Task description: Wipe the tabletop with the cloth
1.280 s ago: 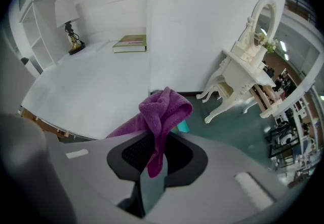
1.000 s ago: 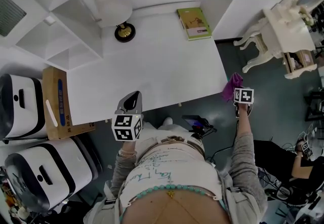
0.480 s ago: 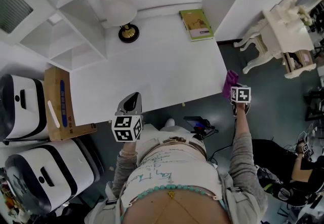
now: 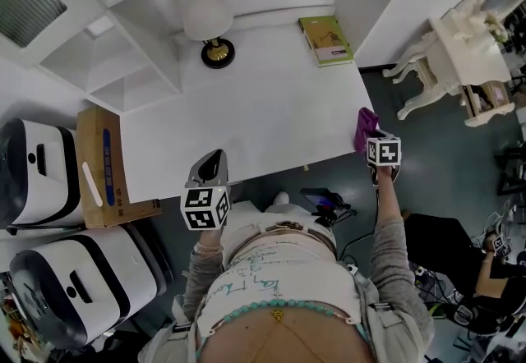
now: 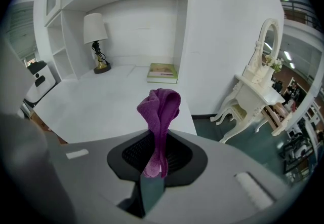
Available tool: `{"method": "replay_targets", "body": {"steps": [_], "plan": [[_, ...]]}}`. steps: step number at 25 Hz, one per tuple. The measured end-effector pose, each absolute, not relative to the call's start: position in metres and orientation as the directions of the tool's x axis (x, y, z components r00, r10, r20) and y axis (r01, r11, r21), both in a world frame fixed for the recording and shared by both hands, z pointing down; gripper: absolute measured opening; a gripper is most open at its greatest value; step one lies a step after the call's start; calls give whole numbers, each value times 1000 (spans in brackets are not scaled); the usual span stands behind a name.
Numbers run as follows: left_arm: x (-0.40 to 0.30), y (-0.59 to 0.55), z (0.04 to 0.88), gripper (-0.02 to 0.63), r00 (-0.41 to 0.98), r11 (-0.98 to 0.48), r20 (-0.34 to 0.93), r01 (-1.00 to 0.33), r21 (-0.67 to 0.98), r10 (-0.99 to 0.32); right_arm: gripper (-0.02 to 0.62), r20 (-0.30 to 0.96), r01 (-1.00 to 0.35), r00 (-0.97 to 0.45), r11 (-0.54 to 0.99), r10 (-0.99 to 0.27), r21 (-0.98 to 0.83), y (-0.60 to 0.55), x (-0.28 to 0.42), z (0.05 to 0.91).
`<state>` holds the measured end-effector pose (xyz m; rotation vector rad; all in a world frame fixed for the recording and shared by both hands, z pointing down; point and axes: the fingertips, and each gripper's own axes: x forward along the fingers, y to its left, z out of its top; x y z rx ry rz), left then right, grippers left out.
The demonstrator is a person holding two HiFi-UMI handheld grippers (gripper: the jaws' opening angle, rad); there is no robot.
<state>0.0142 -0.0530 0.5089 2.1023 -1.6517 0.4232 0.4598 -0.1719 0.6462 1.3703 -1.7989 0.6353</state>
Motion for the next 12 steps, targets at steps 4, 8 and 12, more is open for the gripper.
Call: {"method": "replay_targets", "body": {"steps": [4,8,12], "plan": [[4,-50,510,2,249,-201,488,-968,149,-836,78,809,-948,-150,315,-568,46,-170,432,644],[-1,-48,510,2,255,-207,485,-967,151,-836,78,805,-938,-186,345,-564,25,-168,403,642],[-7,-47,509,0,263,-219,485,-965,148,-834,78,797,-924,-222,381,-562,11,-165,370,639]]}}
